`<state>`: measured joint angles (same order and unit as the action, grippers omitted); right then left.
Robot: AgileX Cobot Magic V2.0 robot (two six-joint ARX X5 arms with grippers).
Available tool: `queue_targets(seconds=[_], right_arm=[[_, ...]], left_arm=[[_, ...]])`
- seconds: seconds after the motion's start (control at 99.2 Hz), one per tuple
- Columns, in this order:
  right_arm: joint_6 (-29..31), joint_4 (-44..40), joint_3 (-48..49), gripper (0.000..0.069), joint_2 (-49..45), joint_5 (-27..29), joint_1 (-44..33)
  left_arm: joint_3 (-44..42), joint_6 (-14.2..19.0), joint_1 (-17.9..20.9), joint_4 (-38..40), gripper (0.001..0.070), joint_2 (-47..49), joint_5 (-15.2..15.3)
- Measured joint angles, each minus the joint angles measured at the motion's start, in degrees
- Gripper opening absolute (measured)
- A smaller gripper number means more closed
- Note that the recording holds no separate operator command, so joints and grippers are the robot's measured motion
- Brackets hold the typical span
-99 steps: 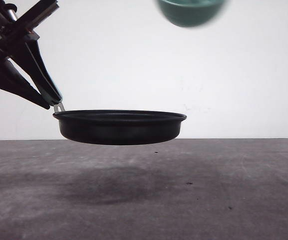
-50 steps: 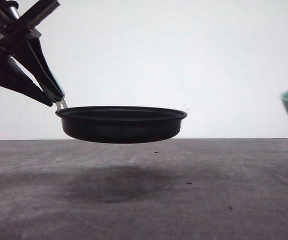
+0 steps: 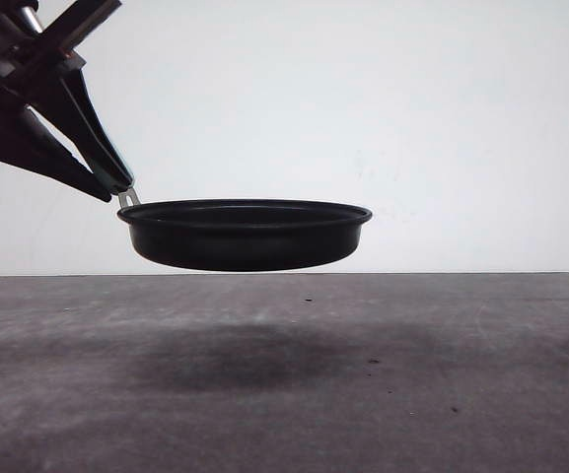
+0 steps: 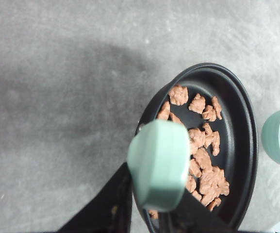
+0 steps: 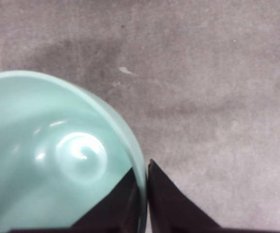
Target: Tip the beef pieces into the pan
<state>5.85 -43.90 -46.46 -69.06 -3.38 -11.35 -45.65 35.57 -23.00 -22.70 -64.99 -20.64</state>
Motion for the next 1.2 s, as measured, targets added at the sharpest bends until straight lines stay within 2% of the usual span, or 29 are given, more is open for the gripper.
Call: queue_targets(seconds=[0.232,0.282,0.383,0.434,0.524,0.676,0.847,0.968,1.018,1.099,1.139,1.2], right_arm=[[-0.02,0.04,0.0,0.0027,0.0,0.0,0.0],[-0.04,0.04,0.0,0.0083,0.0,0.0,0.0],[-0.02,0.04,0.0,0.0271,0.0,0.0,0.02],[-0.02,0.04,0.0,0.0329,0.0,0.11,0.02],[-0.02,0.04,0.0,0.037,0.0,0.17,0.02],[0.13,0.0,-0.2,0.0385,0.11,0.15,0.04],[0.55,-0.07,-4.2,0.0385,3.3,0.17,0.44],[2.67,0.72,-9.2,0.0376,7.74,-1.18,1.05],[3.72,1.79,-10.45,0.0311,10.05,-2.34,1.88],[5.01,4.59,-11.08,0.0117,14.49,-4.11,4.13],[5.33,6.03,-11.1,0.0068,16.96,-4.48,5.55],[5.9,7.54,-11.1,0.0031,21.09,-4.57,8.15]], left_arm=[[0.0,0.0,0.0,0.17,0.0039,0.0,0.15],[0.0,0.0,0.0,0.17,0.0039,0.0,0.17],[0.0,0.0,0.02,0.17,0.0039,0.0,0.17],[0.0,0.0,0.0,0.15,0.0039,0.0,0.15],[0.0,0.0,0.02,0.13,0.0039,0.0,0.17],[0.0,0.0,0.02,-0.15,0.0039,0.0,0.15],[0.0,0.0,0.0,0.0,0.0039,0.0,0.35],[0.0,-0.02,0.0,0.81,0.0039,0.0,2.27],[0.0,-0.02,0.02,1.18,0.0039,0.0,3.41],[0.0,-0.02,0.31,2.56,0.0039,-0.52,4.42],[0.0,-0.02,0.48,3.41,0.0039,-1.01,4.57],[0.0,0.0,0.72,4.61,0.0039,-2.03,4.87]])
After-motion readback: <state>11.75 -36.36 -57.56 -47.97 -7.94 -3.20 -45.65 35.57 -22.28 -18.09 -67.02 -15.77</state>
